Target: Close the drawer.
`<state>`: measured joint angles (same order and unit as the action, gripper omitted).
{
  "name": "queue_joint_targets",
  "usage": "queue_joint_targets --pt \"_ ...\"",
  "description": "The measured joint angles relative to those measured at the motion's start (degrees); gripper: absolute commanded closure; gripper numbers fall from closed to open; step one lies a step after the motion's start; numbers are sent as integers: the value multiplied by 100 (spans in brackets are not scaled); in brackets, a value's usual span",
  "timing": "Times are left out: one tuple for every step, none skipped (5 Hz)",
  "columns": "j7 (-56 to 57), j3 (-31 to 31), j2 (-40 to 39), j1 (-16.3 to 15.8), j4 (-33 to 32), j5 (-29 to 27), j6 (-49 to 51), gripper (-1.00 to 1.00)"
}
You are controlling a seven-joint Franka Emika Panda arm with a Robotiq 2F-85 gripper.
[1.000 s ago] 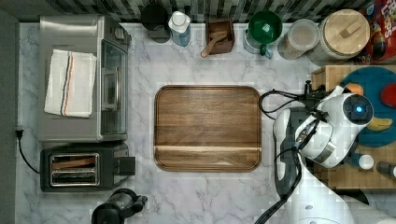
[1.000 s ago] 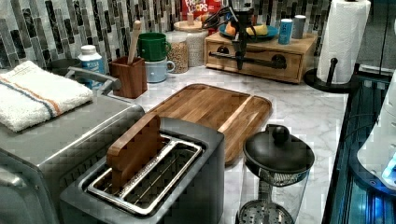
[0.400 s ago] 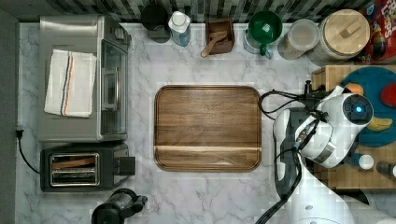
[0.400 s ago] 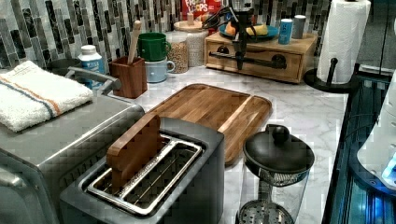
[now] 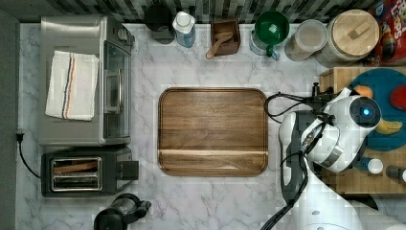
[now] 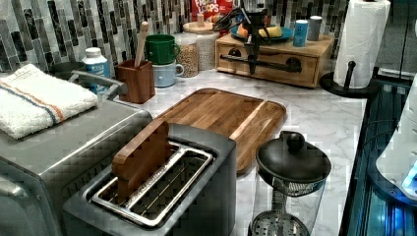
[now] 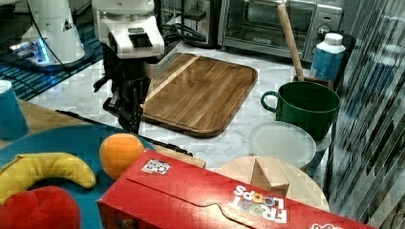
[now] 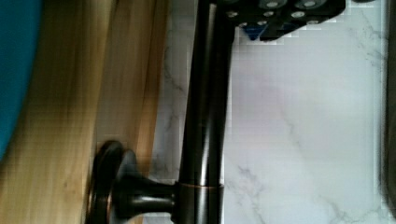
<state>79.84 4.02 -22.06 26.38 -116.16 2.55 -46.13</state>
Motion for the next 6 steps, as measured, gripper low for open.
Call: queue_joint_targets --pt "0 39 0 -31 0 -43 -3 100" --pt "0 73 -4 -59 0 -73 -17 100" --pt "0 66 4 -60 -11 -54 -14 100" --pt "0 40 6 -38 -11 -23 -11 100" --pt "0 37 4 -35 -11 -22 -11 100" --pt "0 53 3 -50 -11 -23 -20 100"
